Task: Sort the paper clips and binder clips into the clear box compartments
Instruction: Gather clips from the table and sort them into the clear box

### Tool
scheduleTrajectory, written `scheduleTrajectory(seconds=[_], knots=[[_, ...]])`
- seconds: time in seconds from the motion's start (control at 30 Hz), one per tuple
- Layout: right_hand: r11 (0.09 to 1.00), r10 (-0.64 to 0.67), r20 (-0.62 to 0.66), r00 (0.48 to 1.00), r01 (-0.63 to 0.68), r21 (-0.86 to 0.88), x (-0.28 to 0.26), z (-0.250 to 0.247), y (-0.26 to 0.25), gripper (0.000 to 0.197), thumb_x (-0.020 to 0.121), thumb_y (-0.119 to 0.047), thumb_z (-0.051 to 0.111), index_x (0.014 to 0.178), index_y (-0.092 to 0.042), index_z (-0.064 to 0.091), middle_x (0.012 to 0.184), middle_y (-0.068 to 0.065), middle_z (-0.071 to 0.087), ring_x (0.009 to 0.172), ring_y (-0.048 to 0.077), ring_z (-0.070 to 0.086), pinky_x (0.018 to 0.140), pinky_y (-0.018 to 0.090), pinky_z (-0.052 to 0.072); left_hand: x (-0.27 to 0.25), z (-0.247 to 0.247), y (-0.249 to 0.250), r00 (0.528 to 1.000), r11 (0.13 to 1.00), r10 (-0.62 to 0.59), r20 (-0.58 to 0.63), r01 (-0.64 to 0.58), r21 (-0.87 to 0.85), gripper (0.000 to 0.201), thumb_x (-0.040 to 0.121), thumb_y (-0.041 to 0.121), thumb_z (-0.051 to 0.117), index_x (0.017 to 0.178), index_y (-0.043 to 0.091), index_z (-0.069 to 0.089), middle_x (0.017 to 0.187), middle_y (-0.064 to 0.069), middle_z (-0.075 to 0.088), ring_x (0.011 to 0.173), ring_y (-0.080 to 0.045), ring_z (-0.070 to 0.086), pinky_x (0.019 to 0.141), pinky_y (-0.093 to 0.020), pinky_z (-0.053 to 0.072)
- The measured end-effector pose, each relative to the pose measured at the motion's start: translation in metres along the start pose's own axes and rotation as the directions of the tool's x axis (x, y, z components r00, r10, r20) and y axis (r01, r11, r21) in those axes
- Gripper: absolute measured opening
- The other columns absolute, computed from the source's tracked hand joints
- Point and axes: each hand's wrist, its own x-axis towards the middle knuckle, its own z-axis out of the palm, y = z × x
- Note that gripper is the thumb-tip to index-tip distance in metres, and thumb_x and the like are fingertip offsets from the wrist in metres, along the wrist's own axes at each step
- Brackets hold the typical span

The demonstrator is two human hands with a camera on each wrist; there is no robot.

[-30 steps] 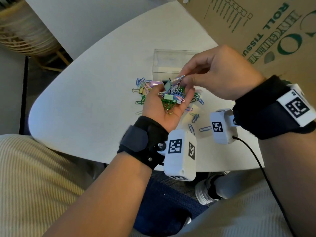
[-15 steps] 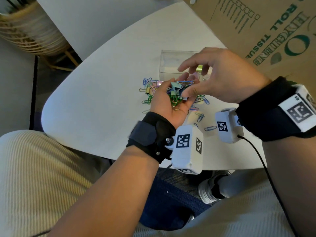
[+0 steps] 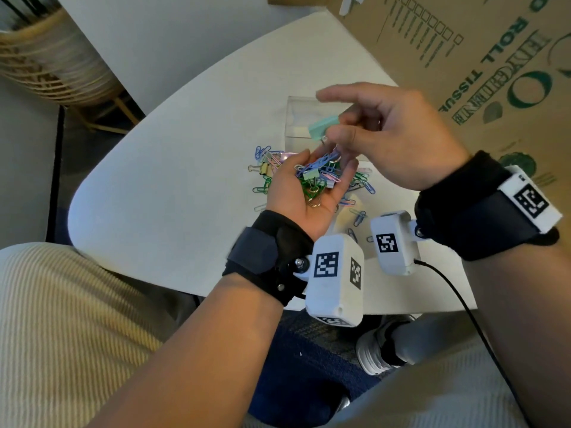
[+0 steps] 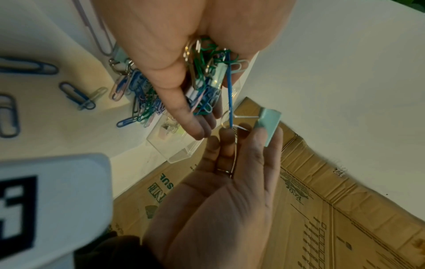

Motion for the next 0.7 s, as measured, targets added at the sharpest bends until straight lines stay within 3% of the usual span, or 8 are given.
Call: scheduleTrajectory(seconds=[0.07,0.17,0.27,0.33,0.43,0.53,0.6,0.7], knots=[[1.0,-0.001,0.014,1.0,0.0,0.028,0.0,-0.002,0.0,0.026,0.09,0.0,0.062,0.111,-0.014,0.066,0.076,0.012,0.064,0.069,0.015,0.07,0.07,0.037,0.059,0.0,0.0,0.0,1.0,1.0,-0.011,0.007,0.011,-0.007,0.031,0.098,0.021,0.039,0.097,-0.002,0.061,0.086,-0.018,0.064,0.085,-0.03,0.062,0.071,-0.04,0.059],[0.996,-0.022,-0.016,1.0,0.024,0.085,-0.001,-0.007,-0.001,0.023,0.087,0.007,0.062,0.104,-0.009,0.066,0.078,0.018,0.064,0.065,0.009,0.069,0.063,0.026,0.056,0.001,-0.001,0.001,0.999,0.999,-0.031,0.018,0.032,-0.016,0.032,0.098,0.021,0.038,0.096,-0.002,0.061,0.084,-0.02,0.068,0.078,-0.031,0.066,0.072,-0.04,0.058],[0.991,-0.051,-0.073,0.996,0.059,0.119,0.001,-0.012,-0.002,0.024,0.082,0.006,0.063,0.097,-0.012,0.067,0.079,0.015,0.069,0.07,0.019,0.069,0.069,0.033,0.057,0.002,-0.001,0.001,0.999,0.999,-0.033,0.014,0.033,-0.016,0.033,0.098,0.021,0.038,0.102,-0.003,0.061,0.084,-0.019,0.069,0.074,-0.031,0.068,0.072,-0.04,0.057],[0.989,-0.036,-0.165,0.986,0.059,0.138,0.003,-0.018,0.0,0.025,0.079,0.004,0.064,0.091,-0.017,0.066,0.076,0.004,0.073,0.072,0.022,0.07,0.07,0.035,0.057,0.002,-0.002,0.001,0.999,0.999,-0.031,0.009,0.031,-0.009,0.034,0.098,0.02,0.038,0.101,-0.004,0.061,0.083,-0.019,0.069,0.074,-0.031,0.067,0.073,-0.041,0.057],[0.994,0.022,-0.371,0.928,0.019,0.108,0.007,-0.031,0.008,0.026,0.076,0.005,0.067,0.085,-0.019,0.066,0.075,-0.004,0.071,0.077,0.021,0.071,0.071,0.035,0.059,0.002,-0.004,0.002,1.0,1.0,-0.03,0.008,0.03,-0.005,0.034,0.098,0.02,0.038,0.101,-0.004,0.062,0.084,-0.02,0.068,0.08,-0.031,0.064,0.074,-0.042,0.056],[0.993,0.106,-0.498,0.861,-0.114,0.015,0.011,-0.038,0.026,0.027,0.071,0.0,0.073,0.08,-0.025,0.068,0.08,-0.005,0.069,0.079,0.016,0.068,0.08,0.035,0.058,0.003,-0.008,0.003,1.0,1.0,-0.031,0.0,0.031,0.0,0.034,0.098,0.021,0.039,0.103,-0.003,0.062,0.087,-0.02,0.069,0.085,-0.032,0.065,0.075,-0.042,0.056],[0.98,0.164,-0.516,0.841,-0.2,-0.016,0.012,-0.039,0.037,0.025,0.072,-0.004,0.075,0.082,-0.026,0.069,0.08,-0.009,0.067,0.078,0.011,0.065,0.083,0.035,0.057,0.003,-0.009,0.002,0.999,0.999,-0.032,-0.002,0.032,0.009,0.034,0.099,0.022,0.039,0.104,-0.002,0.062,0.088,-0.02,0.07,0.086,-0.032,0.065,0.076,-0.042,0.056],[0.935,0.216,-0.432,0.876,-0.313,-0.168,0.012,-0.036,0.044,0.029,0.079,-0.015,0.073,0.106,-0.024,0.07,0.099,-0.01,0.066,0.086,0.007,0.061,0.084,0.025,0.052,0.001,-0.009,0.001,1.0,0.999,-0.029,0.003,0.029,0.015,0.034,0.098,0.022,0.039,0.104,-0.003,0.062,0.09,-0.02,0.07,0.09,-0.033,0.065,0.08,-0.043,0.055]])
